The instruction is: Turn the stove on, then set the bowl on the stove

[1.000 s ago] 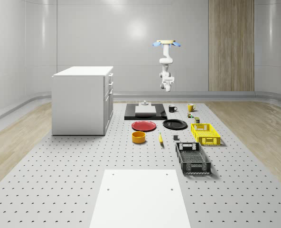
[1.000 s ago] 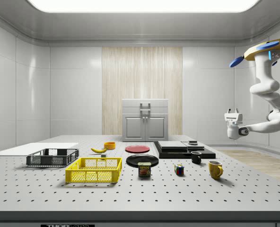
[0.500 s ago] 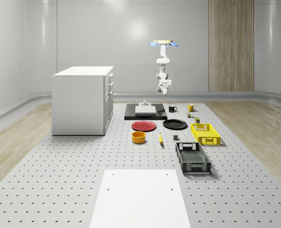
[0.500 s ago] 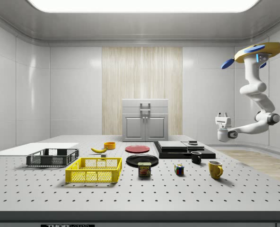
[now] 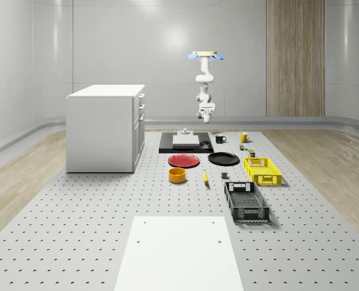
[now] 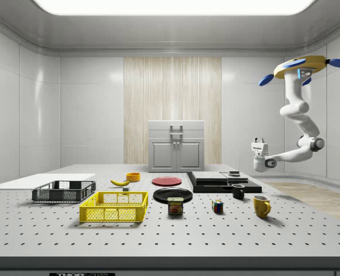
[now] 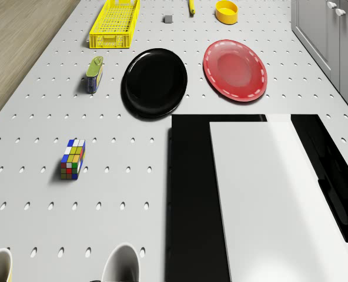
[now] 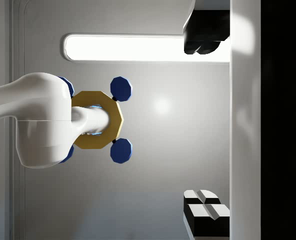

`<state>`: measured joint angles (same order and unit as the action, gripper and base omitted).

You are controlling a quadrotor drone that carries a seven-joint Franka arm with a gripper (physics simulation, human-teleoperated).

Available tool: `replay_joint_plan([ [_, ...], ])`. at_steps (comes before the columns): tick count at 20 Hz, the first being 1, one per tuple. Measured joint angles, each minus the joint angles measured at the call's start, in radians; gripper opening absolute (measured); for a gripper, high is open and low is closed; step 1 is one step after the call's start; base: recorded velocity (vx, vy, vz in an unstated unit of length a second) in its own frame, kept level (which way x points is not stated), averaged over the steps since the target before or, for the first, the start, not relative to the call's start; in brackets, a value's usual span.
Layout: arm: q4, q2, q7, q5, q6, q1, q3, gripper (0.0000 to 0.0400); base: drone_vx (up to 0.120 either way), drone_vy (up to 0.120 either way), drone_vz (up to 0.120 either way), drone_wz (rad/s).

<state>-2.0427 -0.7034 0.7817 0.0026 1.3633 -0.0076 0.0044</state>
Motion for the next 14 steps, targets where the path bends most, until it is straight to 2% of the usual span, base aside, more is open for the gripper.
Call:
replay_joint_plan([
  [5,-0.001,-0.002,0.000,0.000,0.003,-0.001,0.001,0.0400,0.104,-0.120,0.000,0.000],
  [14,-0.005,-0.007,0.000,-0.002,0.010,-0.002,0.003,0.0400,0.000,-0.120,0.000,0.000],
])
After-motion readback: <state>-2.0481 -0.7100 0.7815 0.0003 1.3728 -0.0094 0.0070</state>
